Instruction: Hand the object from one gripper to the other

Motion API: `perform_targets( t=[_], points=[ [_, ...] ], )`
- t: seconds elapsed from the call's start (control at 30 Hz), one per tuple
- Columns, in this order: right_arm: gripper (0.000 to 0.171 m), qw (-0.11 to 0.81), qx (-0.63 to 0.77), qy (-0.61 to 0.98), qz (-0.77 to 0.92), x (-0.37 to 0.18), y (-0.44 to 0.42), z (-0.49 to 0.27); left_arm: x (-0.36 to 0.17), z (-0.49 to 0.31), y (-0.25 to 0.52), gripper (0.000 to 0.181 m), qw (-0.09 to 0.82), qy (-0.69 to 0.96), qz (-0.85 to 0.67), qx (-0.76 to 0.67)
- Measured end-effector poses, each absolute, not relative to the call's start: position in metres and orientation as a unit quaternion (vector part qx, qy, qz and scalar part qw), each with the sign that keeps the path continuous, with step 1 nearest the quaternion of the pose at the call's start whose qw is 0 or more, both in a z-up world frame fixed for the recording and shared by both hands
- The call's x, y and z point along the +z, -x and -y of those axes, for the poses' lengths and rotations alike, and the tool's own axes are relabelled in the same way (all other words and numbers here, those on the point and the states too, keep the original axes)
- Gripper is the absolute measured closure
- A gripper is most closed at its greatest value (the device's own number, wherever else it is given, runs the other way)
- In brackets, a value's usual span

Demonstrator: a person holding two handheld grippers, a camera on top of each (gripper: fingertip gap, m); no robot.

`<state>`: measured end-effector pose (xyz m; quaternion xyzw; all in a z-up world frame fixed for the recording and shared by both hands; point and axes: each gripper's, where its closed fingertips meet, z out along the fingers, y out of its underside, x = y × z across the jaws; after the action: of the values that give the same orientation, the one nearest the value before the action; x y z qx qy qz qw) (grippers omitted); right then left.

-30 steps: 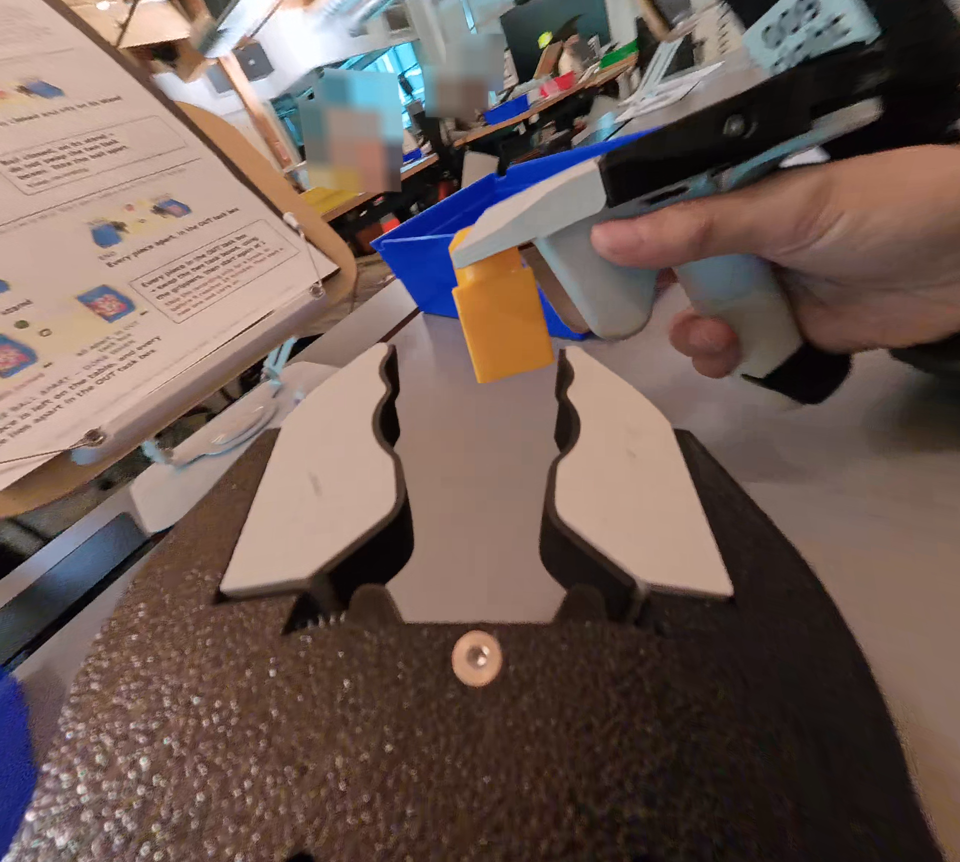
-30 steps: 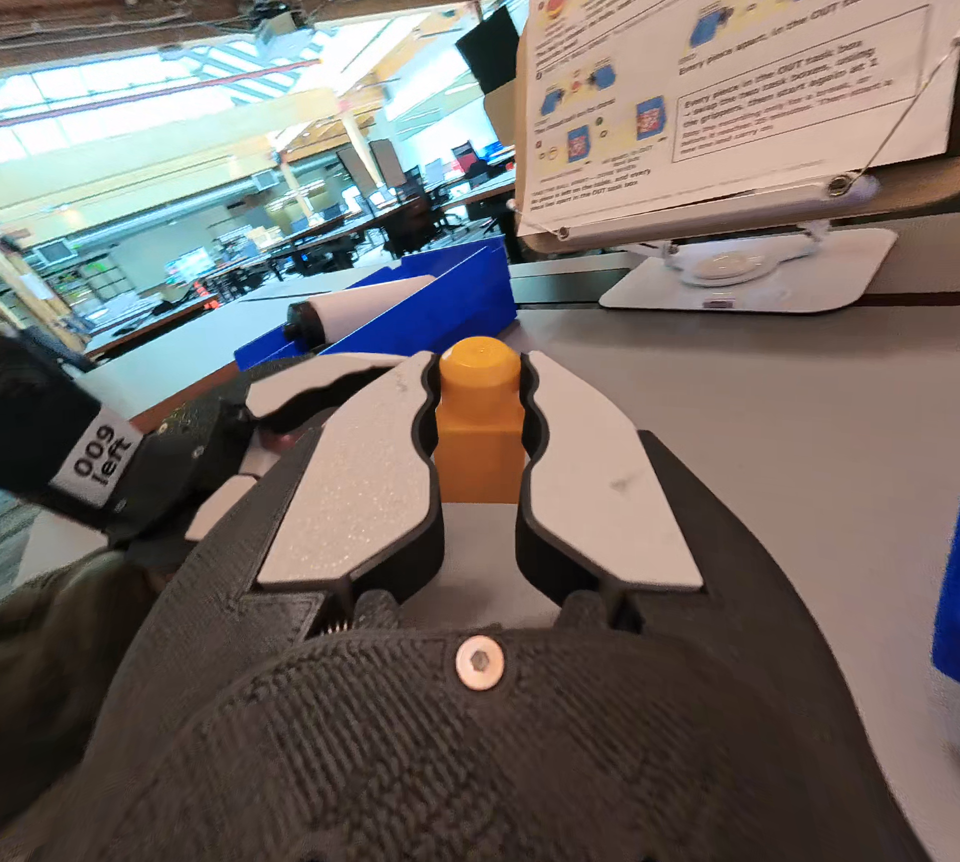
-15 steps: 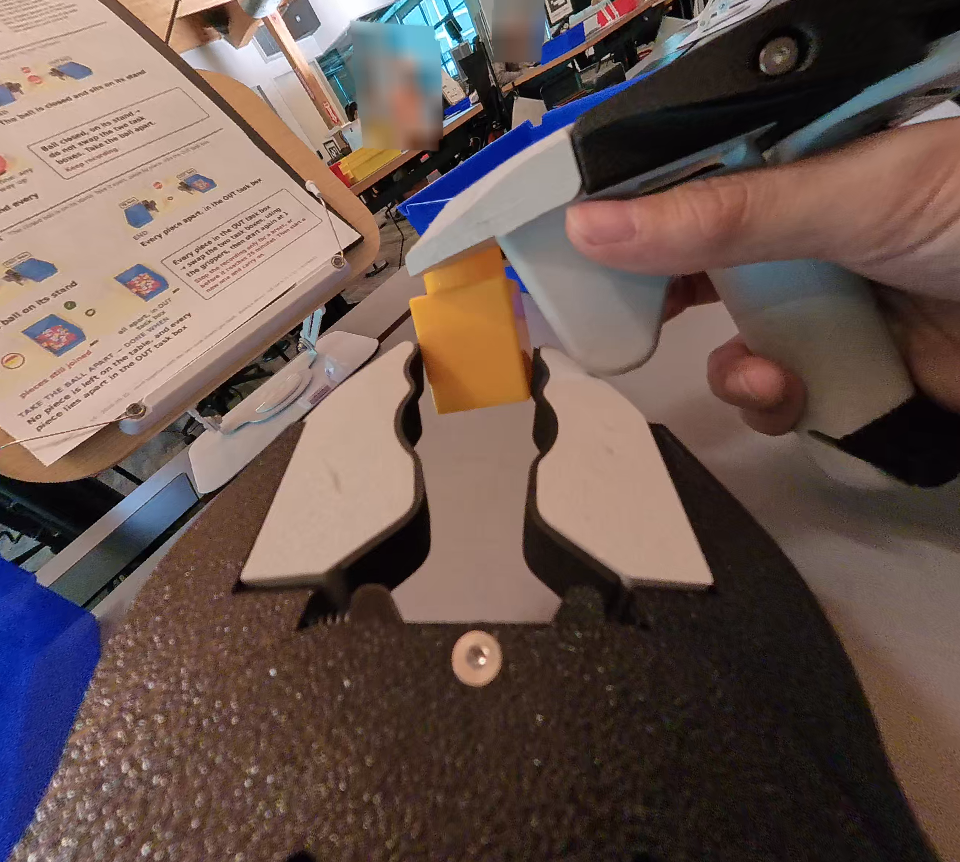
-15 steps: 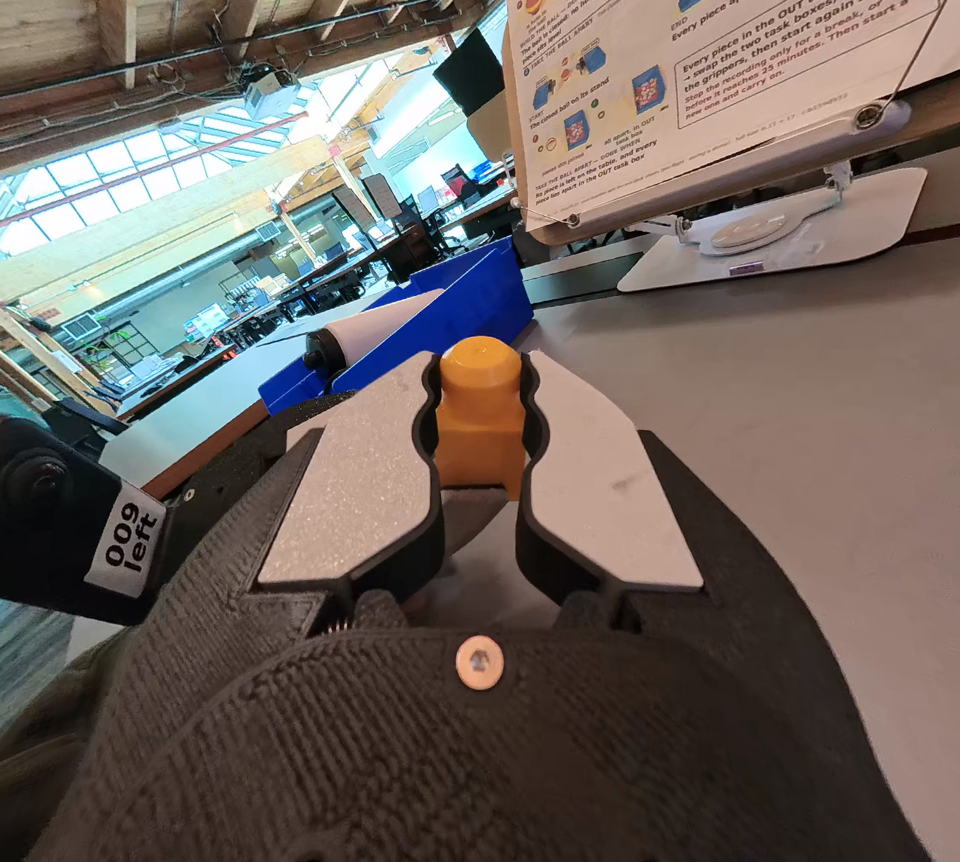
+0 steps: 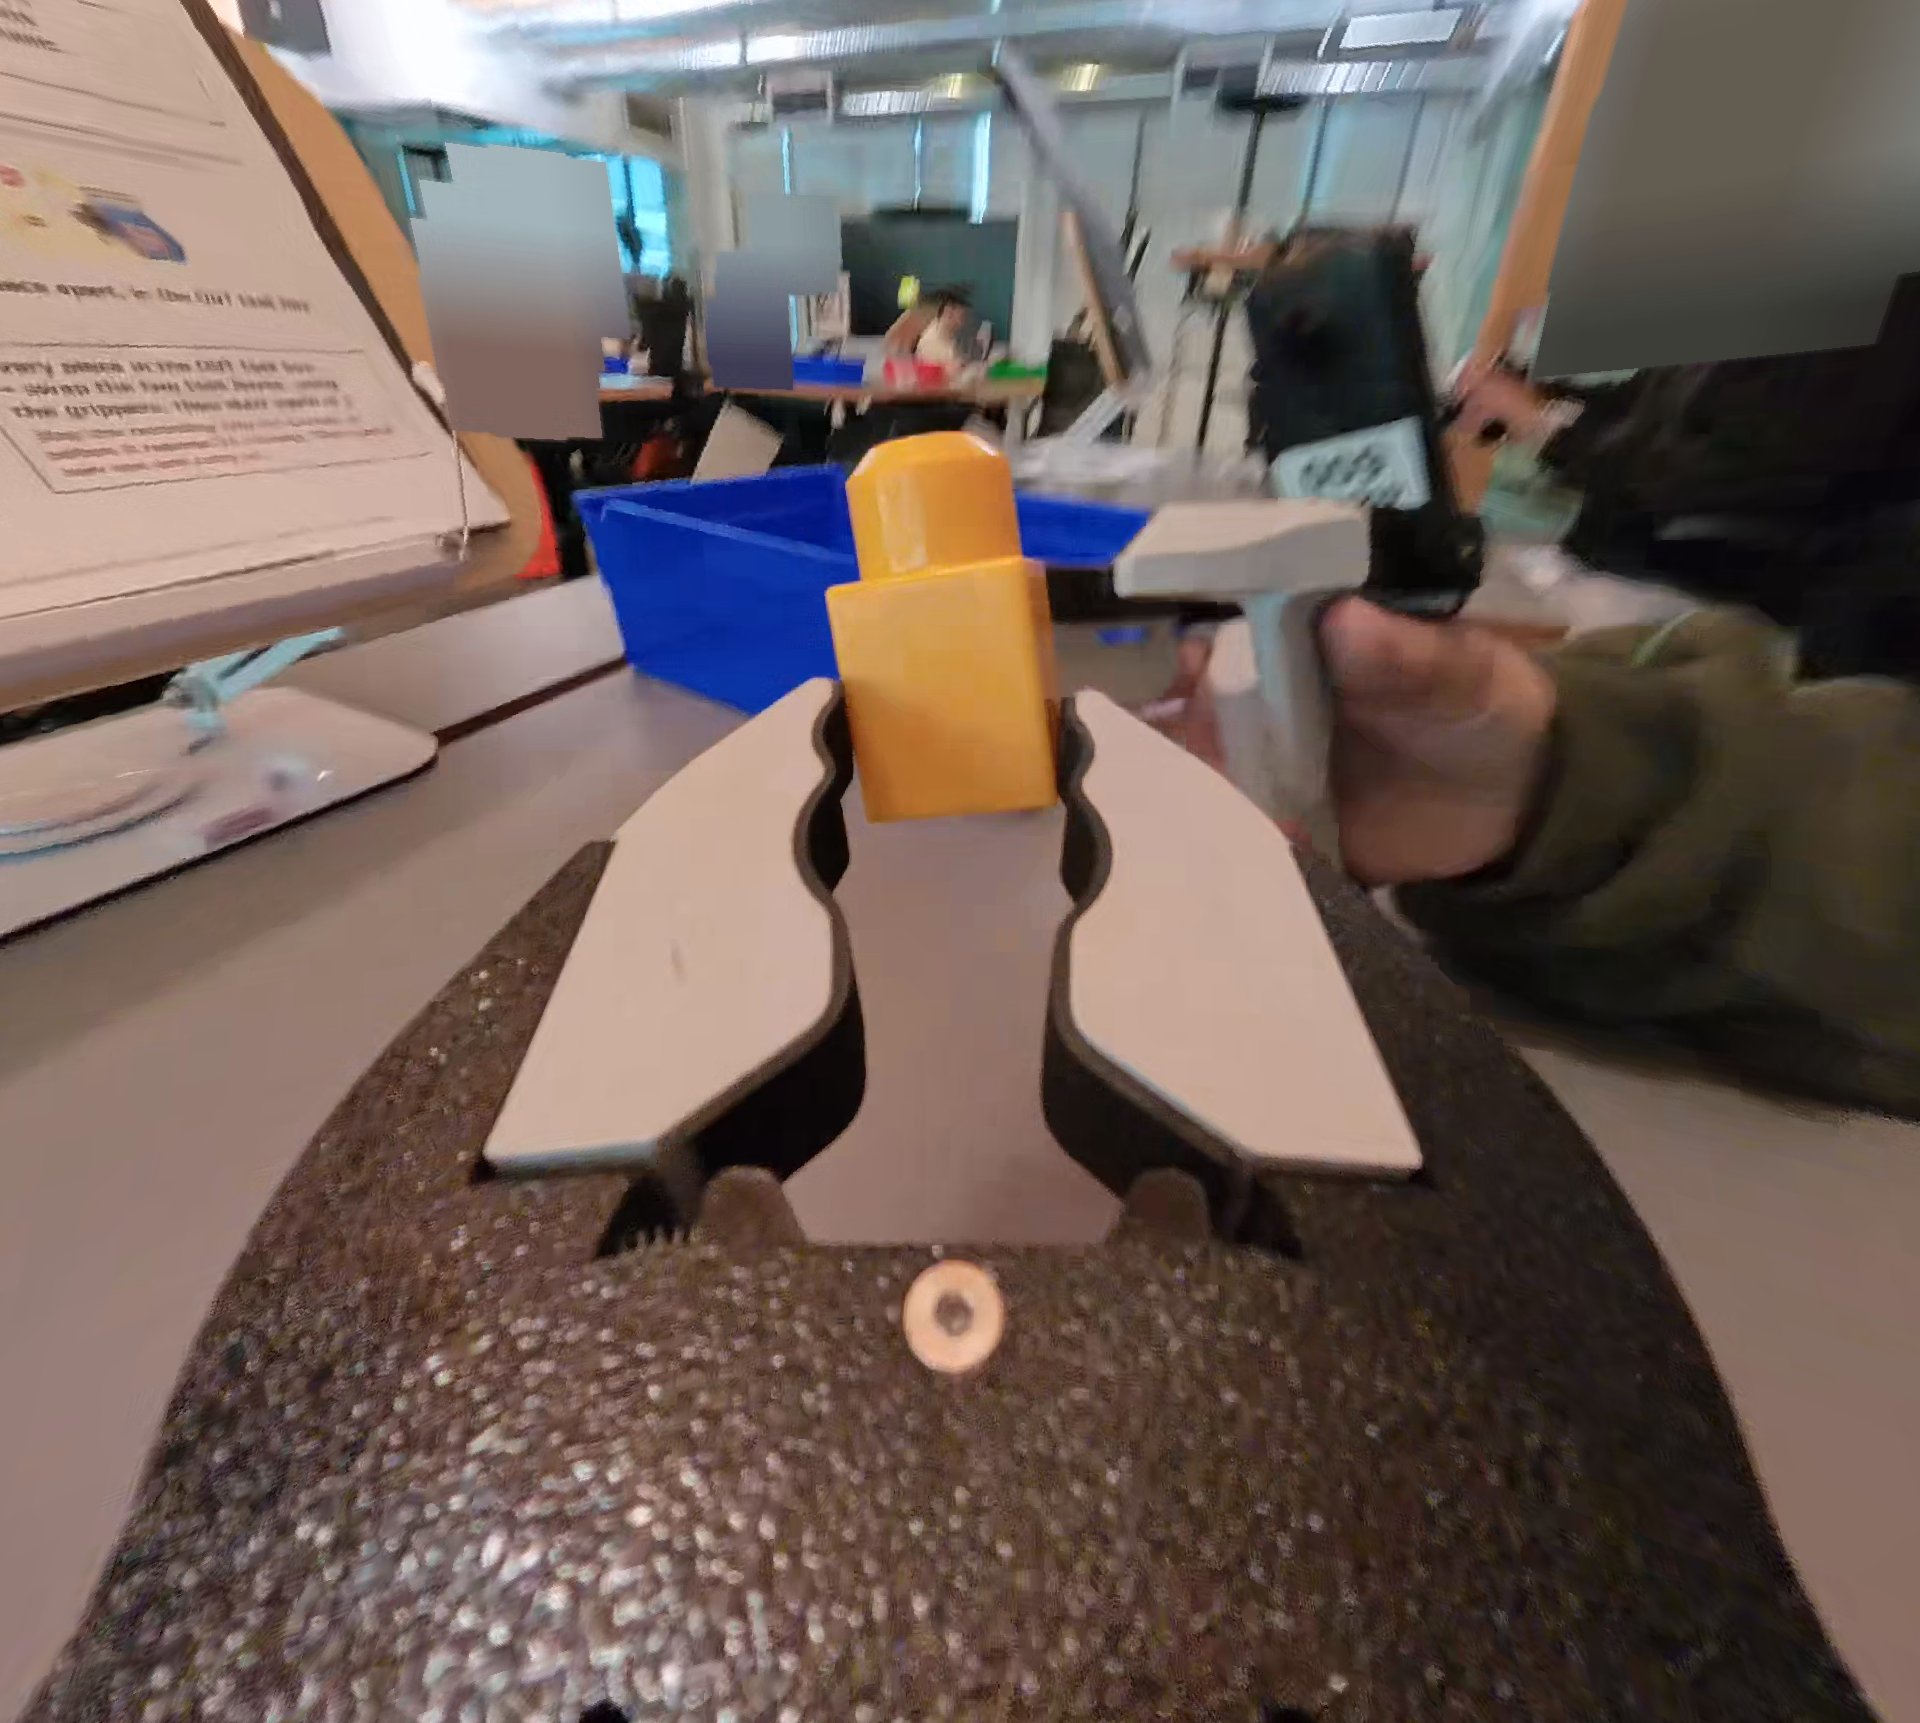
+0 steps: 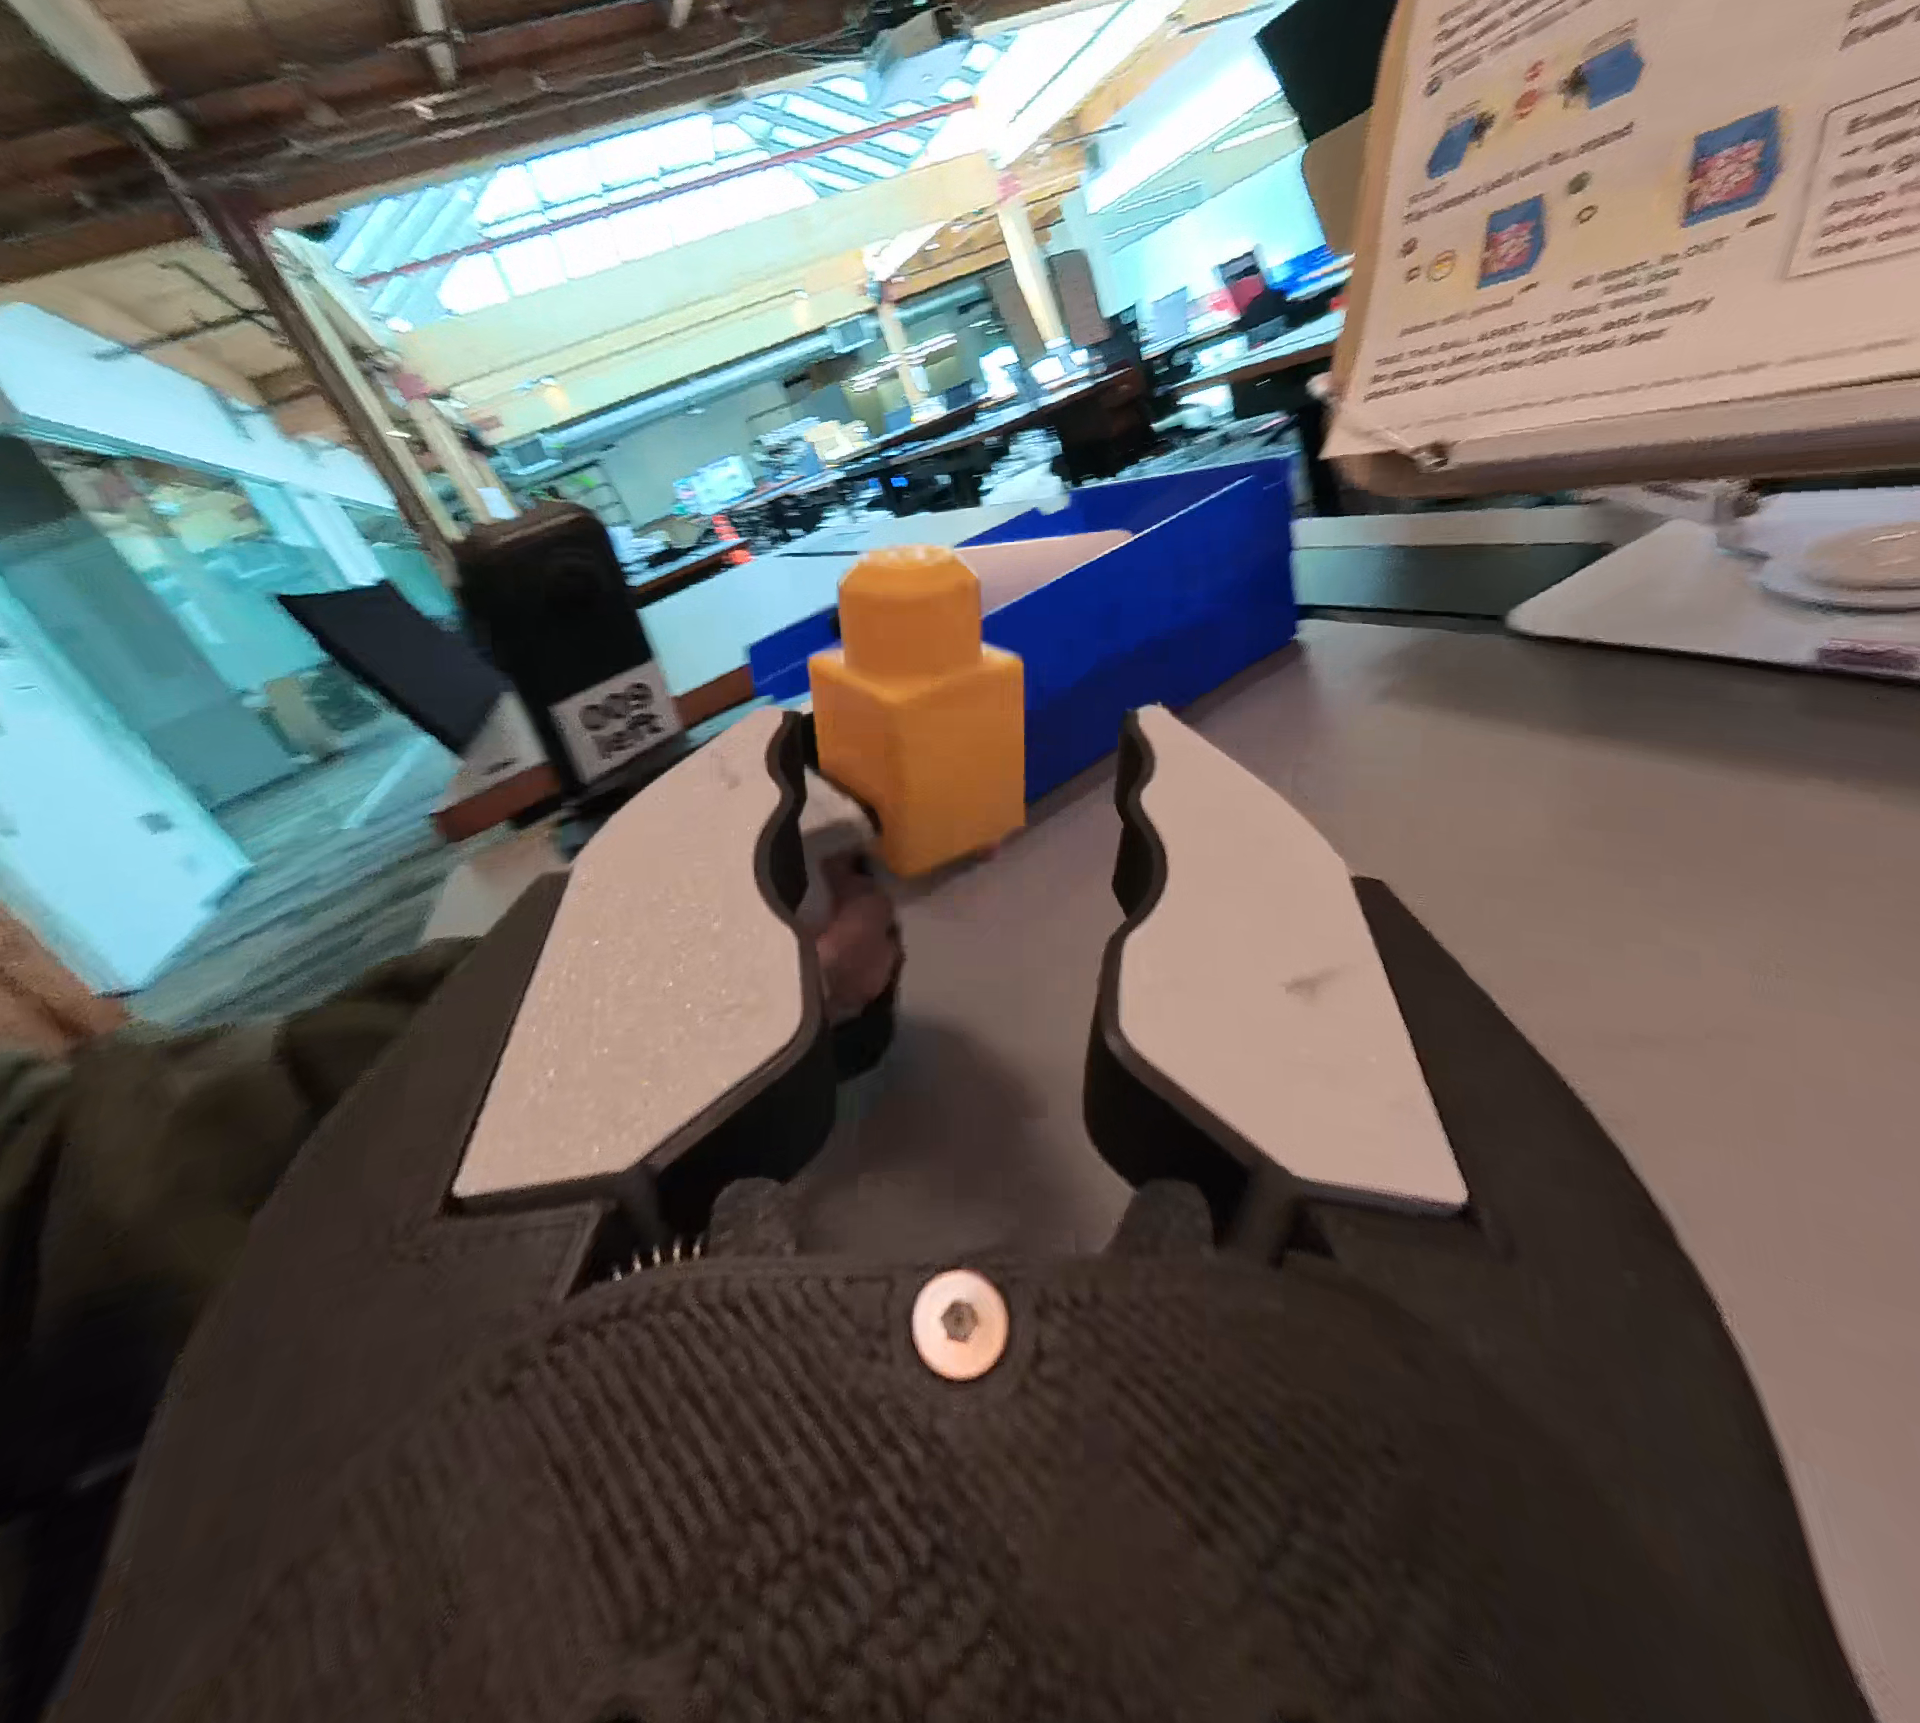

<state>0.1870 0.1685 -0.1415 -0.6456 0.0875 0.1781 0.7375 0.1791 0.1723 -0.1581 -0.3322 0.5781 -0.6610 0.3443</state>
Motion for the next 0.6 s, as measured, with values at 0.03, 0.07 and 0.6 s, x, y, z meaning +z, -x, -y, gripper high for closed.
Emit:
perform_targets(
  t=[0.03,0.07,0.6],
  points=[
    [0.114,0.73,0.217,0.642,-0.083,-0.14,-0.183,-0.167,-0.151,-0.175,-0.175,0.144,0.344,0.318,-0.561,-0.683],
    [0.113,0.721,0.263,0.635,-0.085,-0.139,-0.179,-0.166,-0.143,-0.175,-0.17,0.144,0.353,0.29,-0.55,-0.7],
    [0.103,0.546,0.608,0.561,-0.134,-0.141,-0.144,-0.154,-0.153,-0.15,-0.154,0.145,0.502,0.097,-0.655,-0.556]
  ],
)
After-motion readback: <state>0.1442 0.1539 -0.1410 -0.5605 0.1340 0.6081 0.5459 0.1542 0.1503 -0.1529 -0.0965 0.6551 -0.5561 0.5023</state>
